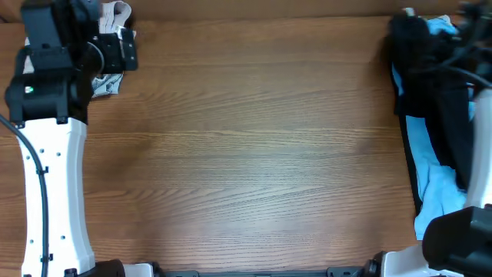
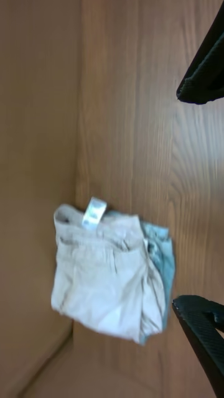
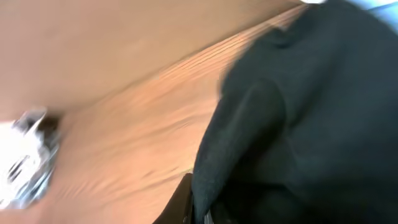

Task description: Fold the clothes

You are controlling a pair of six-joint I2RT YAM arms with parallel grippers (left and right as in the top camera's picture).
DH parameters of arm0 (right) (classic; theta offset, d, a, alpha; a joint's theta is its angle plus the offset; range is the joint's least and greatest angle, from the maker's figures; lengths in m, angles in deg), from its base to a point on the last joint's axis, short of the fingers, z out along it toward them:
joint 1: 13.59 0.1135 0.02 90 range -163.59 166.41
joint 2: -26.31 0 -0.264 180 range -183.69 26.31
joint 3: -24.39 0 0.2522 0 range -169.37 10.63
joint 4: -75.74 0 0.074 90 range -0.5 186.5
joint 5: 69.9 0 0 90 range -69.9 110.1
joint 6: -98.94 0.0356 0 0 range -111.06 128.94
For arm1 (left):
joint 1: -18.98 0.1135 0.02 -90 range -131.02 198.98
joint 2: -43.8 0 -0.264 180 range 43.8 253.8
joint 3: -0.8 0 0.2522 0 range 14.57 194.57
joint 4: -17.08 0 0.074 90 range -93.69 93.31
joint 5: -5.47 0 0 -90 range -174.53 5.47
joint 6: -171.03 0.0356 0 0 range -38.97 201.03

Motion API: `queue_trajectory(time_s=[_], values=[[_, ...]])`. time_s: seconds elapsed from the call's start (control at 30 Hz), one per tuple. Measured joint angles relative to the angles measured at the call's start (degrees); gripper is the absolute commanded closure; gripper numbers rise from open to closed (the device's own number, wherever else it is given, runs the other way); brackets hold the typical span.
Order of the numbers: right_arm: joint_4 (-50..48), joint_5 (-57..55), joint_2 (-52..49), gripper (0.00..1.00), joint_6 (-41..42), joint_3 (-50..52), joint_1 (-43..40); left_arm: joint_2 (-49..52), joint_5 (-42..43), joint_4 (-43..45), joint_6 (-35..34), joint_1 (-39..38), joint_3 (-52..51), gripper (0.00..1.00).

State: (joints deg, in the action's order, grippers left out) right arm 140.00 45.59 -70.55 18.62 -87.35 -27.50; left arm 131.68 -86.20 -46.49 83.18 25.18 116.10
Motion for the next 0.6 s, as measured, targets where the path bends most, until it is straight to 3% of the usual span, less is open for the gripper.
queue_trajectory(time_s=[0.33,0.5,0.6], values=[[0.83,1.81,-0.17,0.90,4.11,0.00,33.42,0.00,-0.81,-1.46,0.02,9.03,0.00,0.00],[0.50,2.56,-0.17,0.67,6.32,0.00,47.84,0.00,-1.05,-1.46,0.09,11.89,0.00,0.00],[0.57,3.21,-0.17,0.58,6.75,0.00,52.92,0.00,-1.18,-1.46,0.72,12.07,0.00,0.00]])
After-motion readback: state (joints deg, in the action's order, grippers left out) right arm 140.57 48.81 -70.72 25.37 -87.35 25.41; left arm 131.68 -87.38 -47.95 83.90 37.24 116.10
